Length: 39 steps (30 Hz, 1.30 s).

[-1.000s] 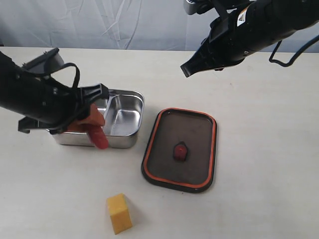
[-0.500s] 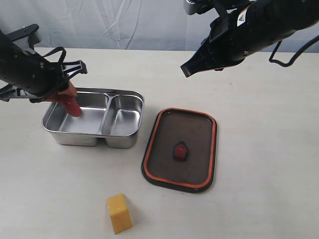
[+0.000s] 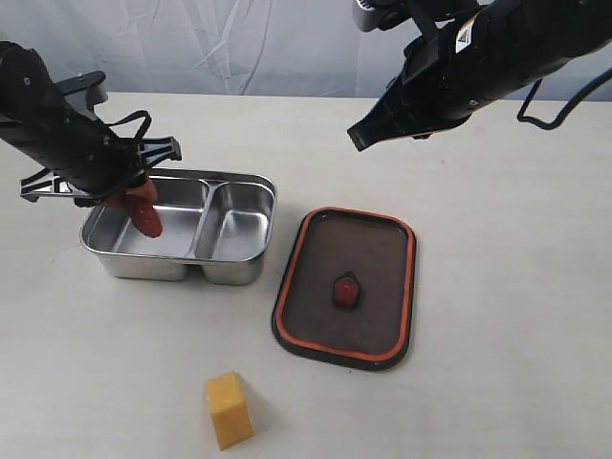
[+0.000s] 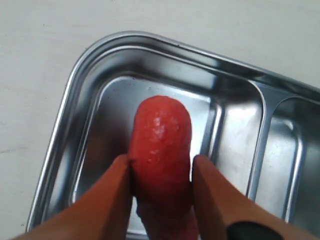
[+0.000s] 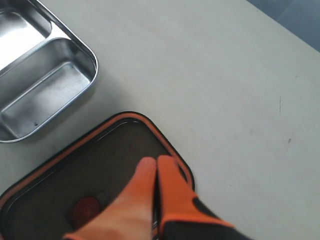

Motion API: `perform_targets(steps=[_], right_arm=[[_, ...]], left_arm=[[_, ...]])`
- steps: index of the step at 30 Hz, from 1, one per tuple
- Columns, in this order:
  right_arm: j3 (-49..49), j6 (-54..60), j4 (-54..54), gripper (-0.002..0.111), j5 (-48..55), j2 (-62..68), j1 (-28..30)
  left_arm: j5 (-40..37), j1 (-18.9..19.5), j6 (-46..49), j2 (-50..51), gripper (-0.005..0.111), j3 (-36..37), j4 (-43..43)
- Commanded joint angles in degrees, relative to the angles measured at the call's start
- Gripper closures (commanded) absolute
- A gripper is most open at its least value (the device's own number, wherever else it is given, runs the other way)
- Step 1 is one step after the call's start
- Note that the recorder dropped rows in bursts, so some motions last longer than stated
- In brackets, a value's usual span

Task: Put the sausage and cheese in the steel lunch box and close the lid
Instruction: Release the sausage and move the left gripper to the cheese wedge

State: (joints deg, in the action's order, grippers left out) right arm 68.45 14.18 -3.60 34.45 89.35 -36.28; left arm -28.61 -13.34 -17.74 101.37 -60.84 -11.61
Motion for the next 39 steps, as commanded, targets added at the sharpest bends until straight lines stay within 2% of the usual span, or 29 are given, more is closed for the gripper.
perform_targets(steps=[1,2,5,8,11,13,16,18,20,23,26,30,36,39], right_arm=[[-0.1,-0.24,0.5,0.108,-0.25,-0.45,0.32],[-0.1,-0.24,0.5,0.108,-0.25,-0.45,0.32],[-0.1,-0.24,0.5,0.108,-0.25,-0.45,0.32],[-0.1,-0.24,0.5,0.108,-0.25,-0.45,0.32],[-0.1,-0.24,0.72,0.108,-0.38,-0.45,0.32],[-0.1,-0.24,1.19,0.108,-0.38,-0.45,0.32],[-0.1,-4.64,6.66,0.108,-0.07,-0.45,0.32],[-0.1,-8.05,9.35,0.108,-0.07,-0.45,0.32],[-0.1,-12.88,12.32,0.108,-0.07,-0.45,0.32],[-0.1,-18.46,15.92,0.108,0.21,-0.45,0.32],[-0.1,-22.58,17.0,0.108,2.08,-0.45,2.19],[-0.1,-24.7,17.11,0.108,4.63,-0.78,9.05],[-0.1,-24.7,17.22,0.108,4.63,-1.77,14.08],[-0.1,-24.7,17.22,0.108,4.53,-1.77,15.57]], left_arm=[[0.42,0.13,-0.09,0.13,0.077,-0.3,-0.45],[-0.15,0.13,-0.09,0.13,0.068,-0.3,-0.45],[-2.09,0.13,0.23,0.13,0.05,-0.3,-0.45],[-2.99,0.13,0.23,0.13,0.042,-0.3,-0.45],[-3.22,0.13,0.37,-0.01,0.041,-0.7,-1.17],[-6.3,0.13,1.38,-1.24,0.044,-2.65,-1.54],[-16.97,0.02,8.05,-5.84,0.053,-4.47,-5.43],[-22.03,-0.73,12.68,-8.97,0.049,-4.25,-9.02],[-24.63,-2.08,12.4,-11.03,0.045,-4.23,-10.56],[-29.31,-5.43,11.64,-11.69,0.044,-3.96,-10.76],[-27.16,-9.57,7.72,-11.69,0.045,0.96,-10.24],[-25.01,-14.38,3.76,-11.69,0.045,7.97,-11.49],[-19.96,-18.36,3.17,-11.69,0.045,11.34,-18.93],[-19.52,-20.74,3.02,-11.69,0.045,12.01,-19.96]])
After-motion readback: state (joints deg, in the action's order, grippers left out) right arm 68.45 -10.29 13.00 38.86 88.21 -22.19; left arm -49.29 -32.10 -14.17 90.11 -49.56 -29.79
